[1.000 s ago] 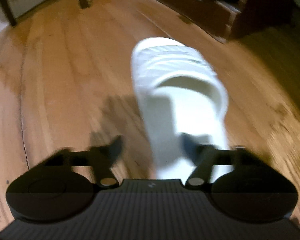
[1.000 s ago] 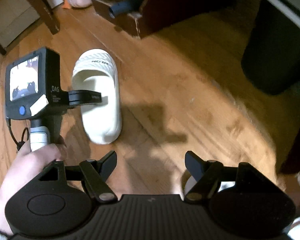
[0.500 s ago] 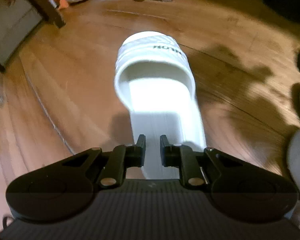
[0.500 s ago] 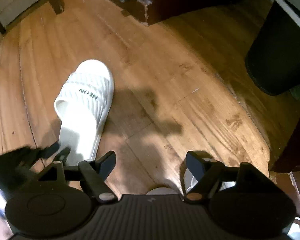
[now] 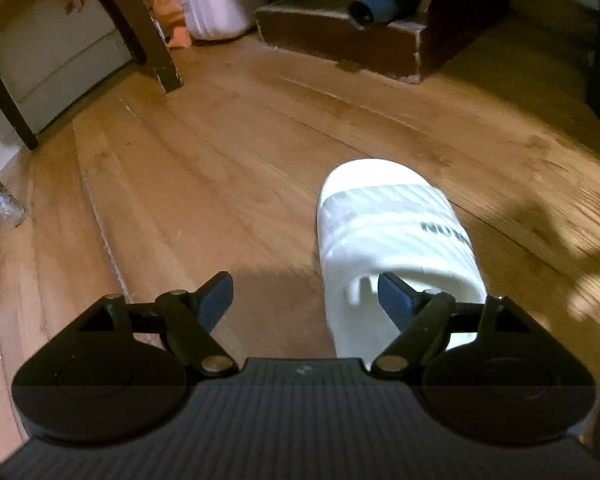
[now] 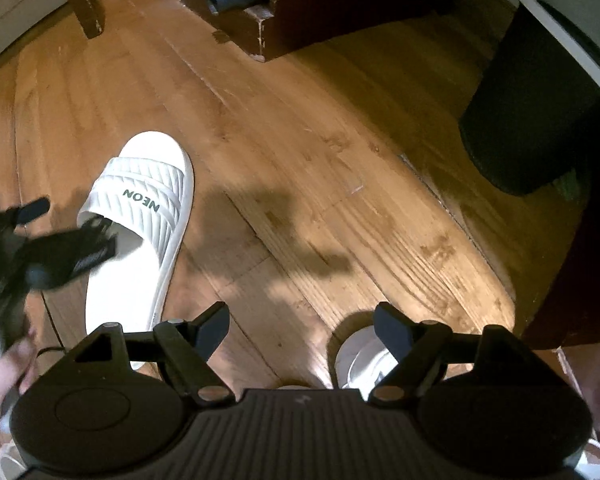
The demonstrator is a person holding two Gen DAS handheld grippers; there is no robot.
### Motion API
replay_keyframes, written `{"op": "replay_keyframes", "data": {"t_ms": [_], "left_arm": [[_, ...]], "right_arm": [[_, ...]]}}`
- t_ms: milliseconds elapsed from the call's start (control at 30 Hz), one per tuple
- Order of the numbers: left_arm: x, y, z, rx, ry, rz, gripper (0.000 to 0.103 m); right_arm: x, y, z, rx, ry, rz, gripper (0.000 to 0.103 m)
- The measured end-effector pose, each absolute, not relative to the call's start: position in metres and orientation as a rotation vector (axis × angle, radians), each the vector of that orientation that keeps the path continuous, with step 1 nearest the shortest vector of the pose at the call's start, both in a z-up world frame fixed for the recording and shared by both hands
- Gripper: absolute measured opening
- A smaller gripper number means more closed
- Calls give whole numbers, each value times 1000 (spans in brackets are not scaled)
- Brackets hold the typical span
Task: Organize scattered shoes
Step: 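Carry the slide with the left gripper toward the first NEON slide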
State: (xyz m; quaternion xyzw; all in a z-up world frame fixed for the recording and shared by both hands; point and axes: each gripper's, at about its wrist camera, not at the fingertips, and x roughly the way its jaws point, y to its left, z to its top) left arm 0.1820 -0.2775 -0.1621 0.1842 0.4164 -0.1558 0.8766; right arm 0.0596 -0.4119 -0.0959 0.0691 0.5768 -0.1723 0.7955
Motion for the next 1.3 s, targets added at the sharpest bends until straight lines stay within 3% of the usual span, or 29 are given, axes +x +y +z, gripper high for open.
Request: {"op": "replay_keyframes", "data": {"t_ms": [67, 133, 167, 200, 533, 800, 1067, 1167, 1300], "left_arm": [[189, -286, -169, 387, 875, -293, 75], [190, -287, -171, 360, 891, -276, 50], [190, -287, -170, 340, 903, -275, 14], [188, -287, -167, 329, 906, -271, 11], [178, -245, -126, 241, 887, -257, 10], [134, -117, -62, 205, 907, -184, 11], [57, 37, -2, 214, 935, -68, 11], [15, 105, 2, 136, 977, 20, 13], [-44, 178, -2, 34, 1029, 157, 13]], "right_arm": [[61, -412, -97, 165, 1240, -359, 81], [63, -413, -97, 176, 1241, -365, 81], [63, -413, -98, 180, 1239, -366, 81], [64, -413, -98, 184, 1237, -368, 81], [71, -409, -101, 241, 1237, -352, 81], [89, -350, -82, 428, 1294, -145, 81], [71, -166, -49, 310, 1345, 419, 80], [46, -94, -56, 215, 1384, 650, 64], [19, -9, -72, 123, 1443, 845, 64]]}}
